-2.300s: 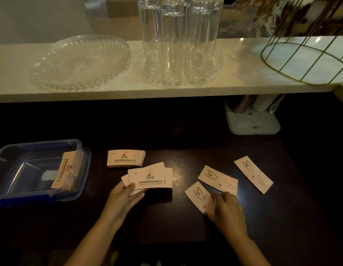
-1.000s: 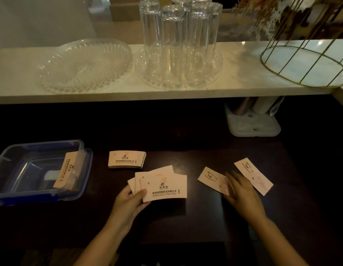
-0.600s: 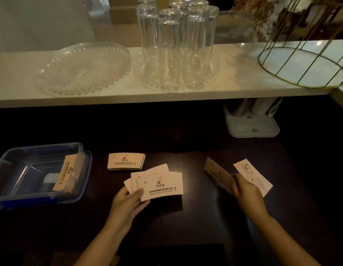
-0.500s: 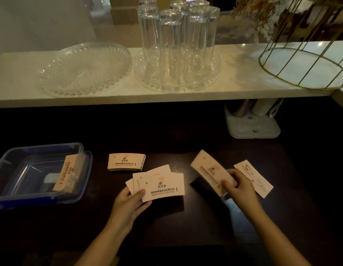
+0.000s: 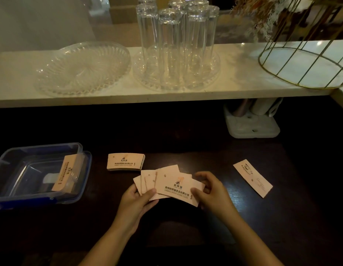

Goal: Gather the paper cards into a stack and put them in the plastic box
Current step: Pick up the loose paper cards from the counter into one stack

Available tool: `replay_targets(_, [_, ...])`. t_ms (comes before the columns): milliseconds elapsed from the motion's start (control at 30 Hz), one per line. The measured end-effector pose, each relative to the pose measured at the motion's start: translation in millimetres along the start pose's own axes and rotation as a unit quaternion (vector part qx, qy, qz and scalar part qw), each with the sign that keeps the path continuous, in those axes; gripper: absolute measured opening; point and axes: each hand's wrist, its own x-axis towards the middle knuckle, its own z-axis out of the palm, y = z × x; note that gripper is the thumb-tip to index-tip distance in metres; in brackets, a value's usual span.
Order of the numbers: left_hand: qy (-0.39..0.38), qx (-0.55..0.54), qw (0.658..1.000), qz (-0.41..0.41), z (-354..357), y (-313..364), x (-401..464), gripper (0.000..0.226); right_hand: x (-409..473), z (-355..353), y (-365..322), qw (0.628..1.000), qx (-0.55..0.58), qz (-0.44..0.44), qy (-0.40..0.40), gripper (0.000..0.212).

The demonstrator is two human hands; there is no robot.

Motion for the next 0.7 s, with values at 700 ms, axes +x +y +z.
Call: replay_targets(700, [0.042, -0.061, 0.997, 0.008, -10.3, -0.5, 8.4, 0.025, 10.8, -122.5, 105.3, 0.812, -0.568, 0.076, 0.107, 0.025])
